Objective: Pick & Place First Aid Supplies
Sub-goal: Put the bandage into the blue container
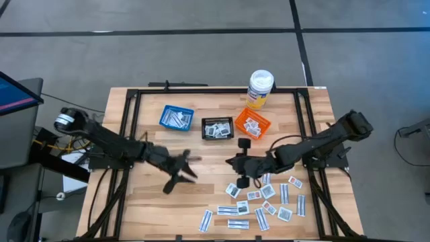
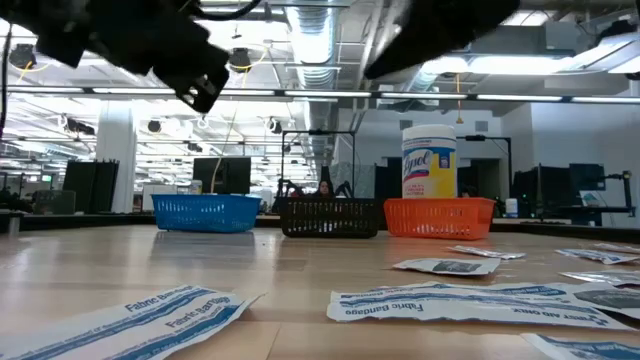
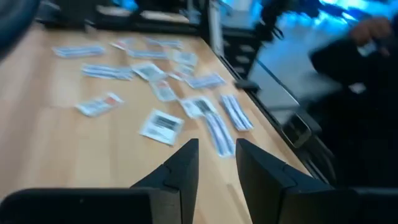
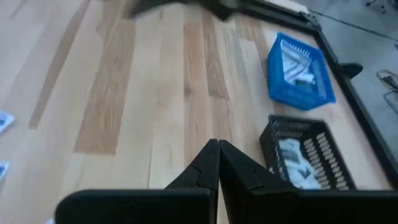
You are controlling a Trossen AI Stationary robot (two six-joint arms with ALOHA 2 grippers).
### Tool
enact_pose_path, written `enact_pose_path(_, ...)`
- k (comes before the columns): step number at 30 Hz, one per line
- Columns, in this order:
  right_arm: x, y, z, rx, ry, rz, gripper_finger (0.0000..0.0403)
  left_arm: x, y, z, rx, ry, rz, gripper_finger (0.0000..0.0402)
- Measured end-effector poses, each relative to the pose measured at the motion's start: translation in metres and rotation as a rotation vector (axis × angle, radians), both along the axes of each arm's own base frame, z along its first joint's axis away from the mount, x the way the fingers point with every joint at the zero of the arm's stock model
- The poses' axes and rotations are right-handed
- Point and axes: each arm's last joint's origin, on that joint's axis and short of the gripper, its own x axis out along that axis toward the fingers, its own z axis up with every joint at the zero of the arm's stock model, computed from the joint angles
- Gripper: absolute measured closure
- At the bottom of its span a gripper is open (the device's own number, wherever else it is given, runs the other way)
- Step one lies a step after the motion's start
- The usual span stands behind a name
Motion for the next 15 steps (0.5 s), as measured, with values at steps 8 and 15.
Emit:
enact_pose_path(8,-0.004,-0.026,-0.022,0.128,-0.063,0.047,0.0401,0.032,-0.036,-0.036,-0.012,0.019,-0.1,0.0268)
enact_pose_path(15,-0.001,-0.034,-0.022,0.181,-0.062,0.032,0.0401,0.073,-0.061,-0.057,0.02,0.077,-0.265,0.0227)
